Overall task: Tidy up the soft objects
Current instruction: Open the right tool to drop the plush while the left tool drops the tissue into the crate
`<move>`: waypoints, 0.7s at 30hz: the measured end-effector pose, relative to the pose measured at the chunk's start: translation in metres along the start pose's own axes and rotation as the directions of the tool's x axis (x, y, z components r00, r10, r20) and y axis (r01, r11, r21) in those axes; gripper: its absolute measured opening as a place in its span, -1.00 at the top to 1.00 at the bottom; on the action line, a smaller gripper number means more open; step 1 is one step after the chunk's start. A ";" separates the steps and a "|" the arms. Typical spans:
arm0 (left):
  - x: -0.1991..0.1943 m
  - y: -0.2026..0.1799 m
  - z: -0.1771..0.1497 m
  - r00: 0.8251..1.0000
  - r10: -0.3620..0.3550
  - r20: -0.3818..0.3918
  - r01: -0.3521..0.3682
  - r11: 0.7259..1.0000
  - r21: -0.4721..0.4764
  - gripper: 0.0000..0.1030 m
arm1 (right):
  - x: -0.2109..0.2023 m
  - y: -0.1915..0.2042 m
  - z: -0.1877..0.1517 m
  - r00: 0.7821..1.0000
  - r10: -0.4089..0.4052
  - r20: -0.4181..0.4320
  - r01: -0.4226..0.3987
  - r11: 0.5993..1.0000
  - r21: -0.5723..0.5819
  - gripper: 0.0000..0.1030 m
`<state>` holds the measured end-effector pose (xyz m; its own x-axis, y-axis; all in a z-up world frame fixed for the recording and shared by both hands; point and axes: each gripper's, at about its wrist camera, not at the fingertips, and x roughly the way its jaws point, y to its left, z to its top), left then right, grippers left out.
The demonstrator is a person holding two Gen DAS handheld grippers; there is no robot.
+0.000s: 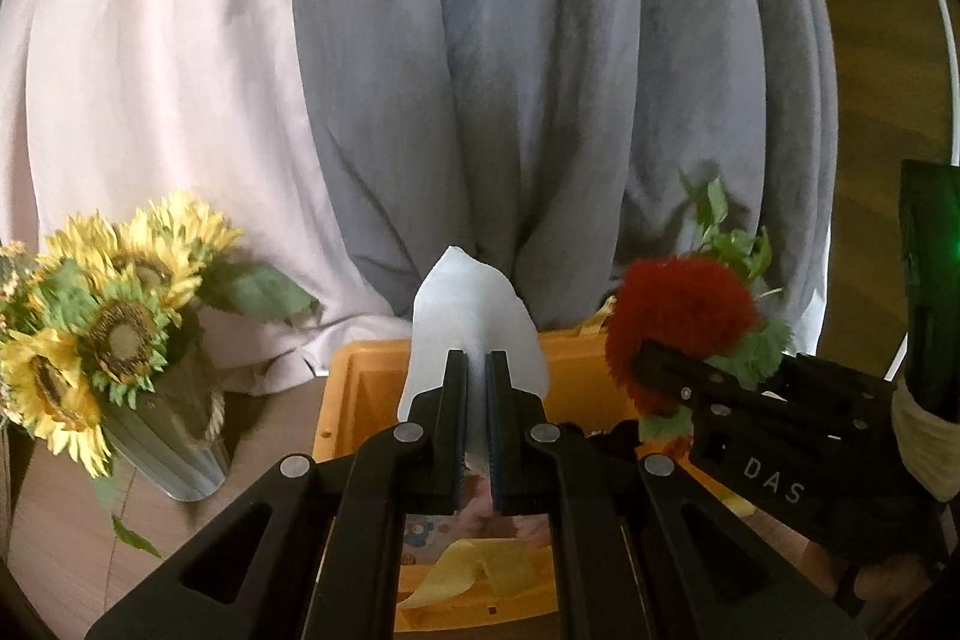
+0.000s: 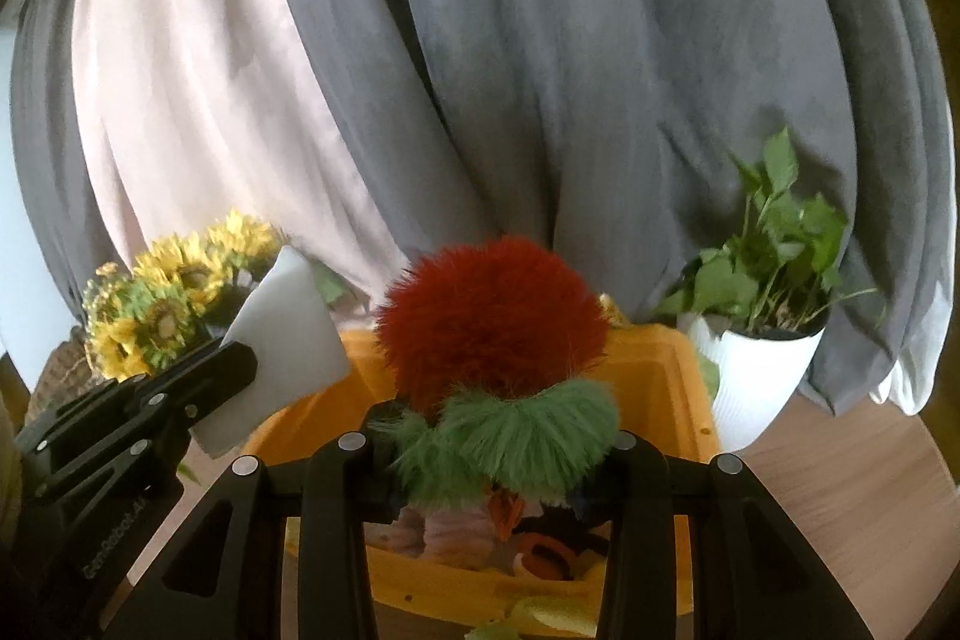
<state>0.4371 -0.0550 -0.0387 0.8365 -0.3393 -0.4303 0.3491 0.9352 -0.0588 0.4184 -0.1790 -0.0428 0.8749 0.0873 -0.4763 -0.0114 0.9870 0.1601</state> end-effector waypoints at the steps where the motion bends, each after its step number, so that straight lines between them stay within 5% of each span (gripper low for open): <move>1: 0.003 0.001 -0.001 1.000 0.001 -0.008 -0.001 1.000 0.000 0.85 | 0.003 0.000 -0.001 1.000 0.001 -0.009 -0.001 1.000 -0.001 0.23; 11: 0.035 0.007 -0.013 0.996 0.005 -0.086 -0.006 1.000 -0.006 0.83 | 0.039 -0.010 -0.012 0.995 0.005 -0.102 -0.005 1.000 0.001 0.22; 14: 0.040 0.008 -0.015 0.994 0.007 -0.105 -0.008 1.000 -0.008 0.65 | 0.049 -0.013 -0.014 0.990 0.008 -0.139 -0.008 1.000 -0.001 0.13; 16: 0.040 0.008 -0.017 0.994 0.013 -0.109 -0.014 1.000 -0.009 0.48 | 0.052 -0.013 -0.016 0.987 0.002 -0.159 -0.002 1.000 -0.001 -0.15; 21: 0.037 0.009 -0.017 0.994 0.033 -0.106 -0.034 0.999 -0.006 0.29 | 0.053 -0.014 -0.017 0.987 -0.024 -0.160 0.024 1.000 -0.004 -0.23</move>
<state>0.4642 -0.0578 -0.0706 0.7979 -0.2958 -0.5253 0.3184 0.9467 -0.0495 0.4567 -0.1859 -0.0851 0.7861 0.0838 -0.6124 0.0076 0.9894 0.1452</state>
